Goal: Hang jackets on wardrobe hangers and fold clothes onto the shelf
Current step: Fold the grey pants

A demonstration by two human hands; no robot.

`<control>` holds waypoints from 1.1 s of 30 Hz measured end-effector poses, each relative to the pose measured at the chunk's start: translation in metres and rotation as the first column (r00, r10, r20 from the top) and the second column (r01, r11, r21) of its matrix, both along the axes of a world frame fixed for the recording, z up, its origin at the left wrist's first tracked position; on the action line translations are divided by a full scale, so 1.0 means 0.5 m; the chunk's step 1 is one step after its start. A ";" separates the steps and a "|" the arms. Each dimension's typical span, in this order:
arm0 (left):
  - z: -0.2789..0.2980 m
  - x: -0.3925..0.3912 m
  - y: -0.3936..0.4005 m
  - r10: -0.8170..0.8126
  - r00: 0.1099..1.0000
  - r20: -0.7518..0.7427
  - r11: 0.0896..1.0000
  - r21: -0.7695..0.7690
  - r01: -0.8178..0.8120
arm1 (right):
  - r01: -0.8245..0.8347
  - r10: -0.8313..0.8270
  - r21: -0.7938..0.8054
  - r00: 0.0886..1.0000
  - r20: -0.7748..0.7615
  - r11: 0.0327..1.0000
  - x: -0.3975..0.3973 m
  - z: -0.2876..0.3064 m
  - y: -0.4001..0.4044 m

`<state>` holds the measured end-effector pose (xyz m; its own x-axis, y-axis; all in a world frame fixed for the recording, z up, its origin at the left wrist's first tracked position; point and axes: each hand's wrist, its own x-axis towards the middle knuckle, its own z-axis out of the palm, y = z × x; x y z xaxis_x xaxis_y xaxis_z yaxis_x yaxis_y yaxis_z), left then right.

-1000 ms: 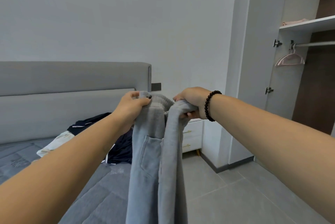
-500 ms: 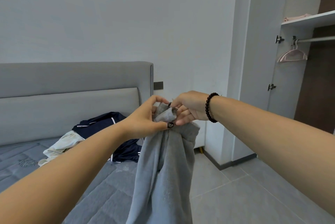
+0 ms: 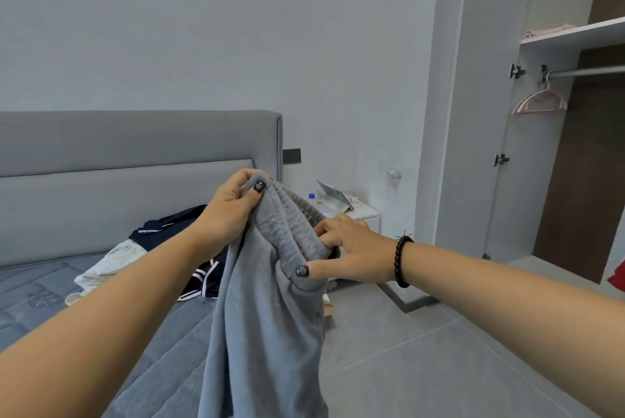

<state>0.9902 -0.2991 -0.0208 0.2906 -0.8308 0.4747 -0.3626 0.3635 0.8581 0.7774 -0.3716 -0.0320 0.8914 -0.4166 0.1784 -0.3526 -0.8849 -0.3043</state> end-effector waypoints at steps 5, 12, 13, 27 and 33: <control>-0.001 0.029 0.017 0.063 0.997 -0.042 0.997 -0.036 -0.065 | -0.013 -0.104 -0.497 0.973 -0.206 0.867 0.005 0.009 -0.023; 0.000 0.055 0.026 0.080 0.987 -0.142 0.993 -0.071 -0.091 | 0.051 -0.092 -0.631 0.995 -0.033 0.774 0.004 0.029 -0.050; 0.003 0.055 0.026 0.065 0.986 -0.153 0.994 -0.077 -0.077 | 0.084 -0.151 -0.644 0.987 -0.050 0.760 0.006 0.040 -0.053; 0.028 0.101 0.054 0.085 0.990 -0.115 0.993 -0.066 -0.093 | 0.048 -0.085 -0.234 0.985 -0.151 0.971 0.060 0.174 -0.062; 0.033 0.151 0.112 -0.034 0.989 -0.146 0.999 -0.002 0.035 | 0.013 -0.010 0.407 1.000 -0.009 0.913 0.094 0.172 -0.086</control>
<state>1.0659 -0.2432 -0.0042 0.3278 -0.8419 0.4286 -0.2208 0.3729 0.9012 0.8245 -0.4146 0.0538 0.8866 -0.4623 -0.0147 -0.3653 -0.6804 -0.6354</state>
